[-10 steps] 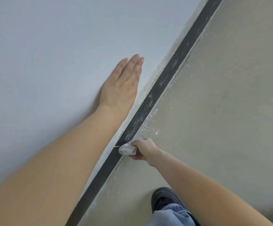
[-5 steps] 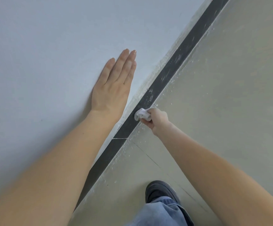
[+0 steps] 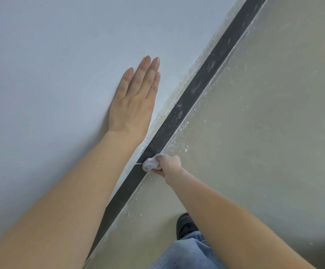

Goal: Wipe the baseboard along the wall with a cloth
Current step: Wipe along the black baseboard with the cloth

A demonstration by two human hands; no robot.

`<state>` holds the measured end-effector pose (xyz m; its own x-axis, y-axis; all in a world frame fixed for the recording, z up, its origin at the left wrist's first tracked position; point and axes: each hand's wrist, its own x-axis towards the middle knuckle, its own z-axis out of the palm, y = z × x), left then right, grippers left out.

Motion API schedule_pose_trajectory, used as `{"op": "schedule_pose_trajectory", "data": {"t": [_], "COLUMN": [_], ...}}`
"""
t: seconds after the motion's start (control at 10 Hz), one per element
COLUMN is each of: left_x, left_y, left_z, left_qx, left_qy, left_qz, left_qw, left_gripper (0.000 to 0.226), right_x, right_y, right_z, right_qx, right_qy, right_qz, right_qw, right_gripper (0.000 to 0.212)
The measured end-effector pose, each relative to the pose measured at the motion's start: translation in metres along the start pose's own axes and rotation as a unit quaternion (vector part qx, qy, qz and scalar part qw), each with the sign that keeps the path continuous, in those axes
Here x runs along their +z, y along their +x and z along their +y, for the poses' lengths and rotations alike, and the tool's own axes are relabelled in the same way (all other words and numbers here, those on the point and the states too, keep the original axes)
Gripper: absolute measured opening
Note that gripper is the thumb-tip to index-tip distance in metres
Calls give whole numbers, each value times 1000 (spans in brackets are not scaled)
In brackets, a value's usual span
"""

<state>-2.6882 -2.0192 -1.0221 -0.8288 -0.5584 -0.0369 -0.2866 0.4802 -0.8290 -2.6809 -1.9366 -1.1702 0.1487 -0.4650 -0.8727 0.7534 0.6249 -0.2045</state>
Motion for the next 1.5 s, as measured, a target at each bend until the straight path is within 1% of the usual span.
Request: {"op": "schedule_pose_trajectory", "data": {"t": [0.1,0.2,0.3,0.4,0.5,0.6,0.7,0.8,0.9,1.0,1.1,1.2,1.3,1.4,1.5], "left_x": [0,0,0,0,-1,0,0,0,-1,-2,-3,-4,-4,-3,-1], "left_y": [-1,-1,-1,0,0,-2,-2,-3,-4,-3,-2,-3,-2,-2,-3], "left_z": [0,0,0,1,0,-1,-3,-3,-2,-2,-3,-3,-3,-3,-3], "left_qx": [2,2,5,5,6,6,5,4,6,6,3,8,13,13,17], "left_qy": [-3,-3,-7,-11,-20,-19,-19,-24,-28,-33,-35,-47,-51,-56,-48], "left_qz": [0,4,2,3,2,5,2,-5,-9,-8,-8,-16,-18,-27,-38], "left_qw": [1000,1000,1000,1000,1000,1000,1000,1000,1000,999,999,999,998,998,998], "left_gripper": [72,71,72,72,73,72,72,72,69,70,72,73,72,72,74], "right_x": [-10,-21,-36,-40,-22,0,12,8,-3,-23,-39,-42,-23,-4,2], "right_y": [7,-3,-23,-23,-16,-12,-16,-13,-23,-32,-29,-17,-13,-15,-3], "right_z": [-34,-63,-79,-68,-25,14,9,-23,-53,-71,-75,-55,-18,12,8], "right_qx": [-34,-71,-131,-182,-135,-12,8,-25,-36,-70,-110,-87,-36,6,-10], "right_qy": [-10,32,162,159,-22,-66,9,26,40,110,228,136,-20,-85,-27], "right_qz": [15,43,55,147,154,44,-21,-16,-20,-14,57,95,27,-10,11], "right_qw": [999,996,977,959,979,997,1000,999,998,991,966,982,999,996,1000], "right_gripper": [45,39,14,16,18,28,22,35,11,14,10,15,19,37,41]}}
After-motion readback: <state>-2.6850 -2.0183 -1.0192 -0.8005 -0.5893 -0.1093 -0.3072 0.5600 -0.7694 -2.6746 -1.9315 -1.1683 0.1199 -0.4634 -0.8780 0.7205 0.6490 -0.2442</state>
